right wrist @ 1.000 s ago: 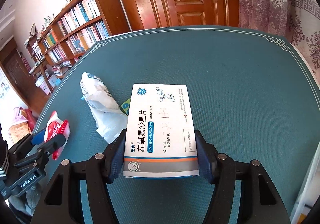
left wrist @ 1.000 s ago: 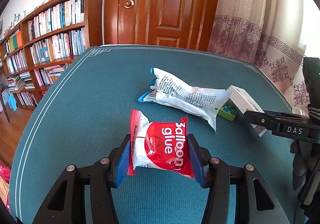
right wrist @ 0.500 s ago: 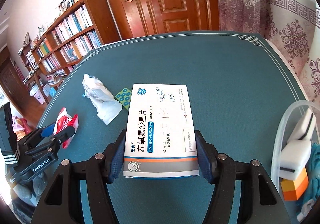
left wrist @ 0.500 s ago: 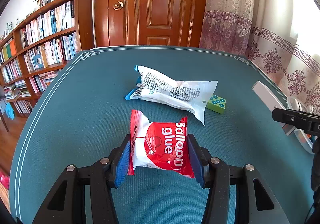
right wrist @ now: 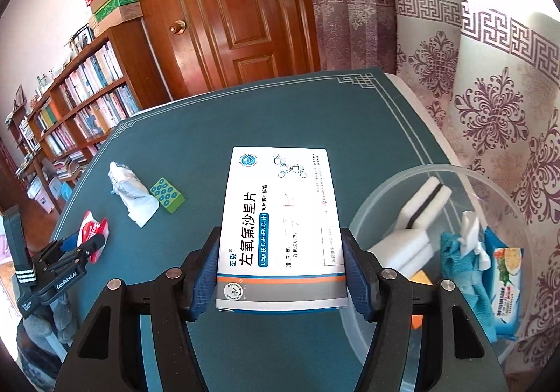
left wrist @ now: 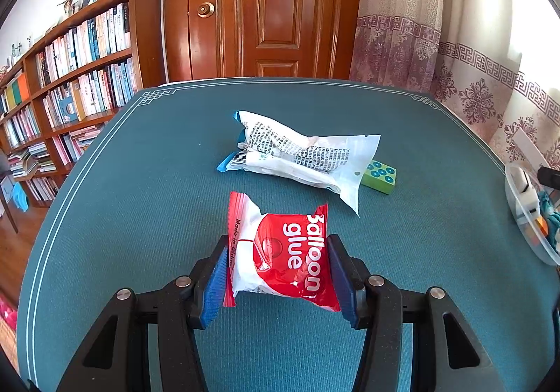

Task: Organize objects
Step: 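Carry the medicine box to the bowl with the right tool while the left carries the glue pack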

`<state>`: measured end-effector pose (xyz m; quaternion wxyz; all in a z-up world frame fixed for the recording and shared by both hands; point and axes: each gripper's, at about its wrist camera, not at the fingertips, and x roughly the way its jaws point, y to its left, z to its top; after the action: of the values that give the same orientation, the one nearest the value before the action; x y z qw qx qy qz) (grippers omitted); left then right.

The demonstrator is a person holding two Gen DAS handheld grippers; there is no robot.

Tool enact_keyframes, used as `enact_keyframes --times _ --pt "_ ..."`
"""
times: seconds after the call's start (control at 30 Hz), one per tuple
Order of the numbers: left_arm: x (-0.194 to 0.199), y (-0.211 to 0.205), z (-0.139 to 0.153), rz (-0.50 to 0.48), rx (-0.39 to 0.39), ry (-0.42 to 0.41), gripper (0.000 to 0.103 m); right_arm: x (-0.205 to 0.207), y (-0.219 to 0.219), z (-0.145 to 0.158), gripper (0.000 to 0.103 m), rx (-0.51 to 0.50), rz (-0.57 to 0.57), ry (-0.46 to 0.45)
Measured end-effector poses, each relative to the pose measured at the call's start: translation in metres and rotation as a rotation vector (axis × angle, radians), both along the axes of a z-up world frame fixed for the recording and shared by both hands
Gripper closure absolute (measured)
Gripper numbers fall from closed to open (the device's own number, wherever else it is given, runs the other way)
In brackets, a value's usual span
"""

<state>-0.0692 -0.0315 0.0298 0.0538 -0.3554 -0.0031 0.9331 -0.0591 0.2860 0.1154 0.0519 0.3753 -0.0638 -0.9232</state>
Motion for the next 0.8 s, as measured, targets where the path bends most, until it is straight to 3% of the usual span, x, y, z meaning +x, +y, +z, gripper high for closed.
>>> enact_keyframes --times 0.27,0.57,0.8 --pt "0.000 0.003 0.000 -0.002 -0.012 0.002 0.047 0.017 0.055 0.017 0.039 0.014 -0.149 0.031" --pt "0.000 0.003 -0.001 0.001 -0.021 0.000 0.047 0.027 0.105 0.006 0.039 0.106 -0.323 0.017" --pt "0.001 0.007 -0.002 0.003 -0.035 0.001 0.047 0.023 0.123 -0.010 0.039 0.169 -0.370 -0.027"
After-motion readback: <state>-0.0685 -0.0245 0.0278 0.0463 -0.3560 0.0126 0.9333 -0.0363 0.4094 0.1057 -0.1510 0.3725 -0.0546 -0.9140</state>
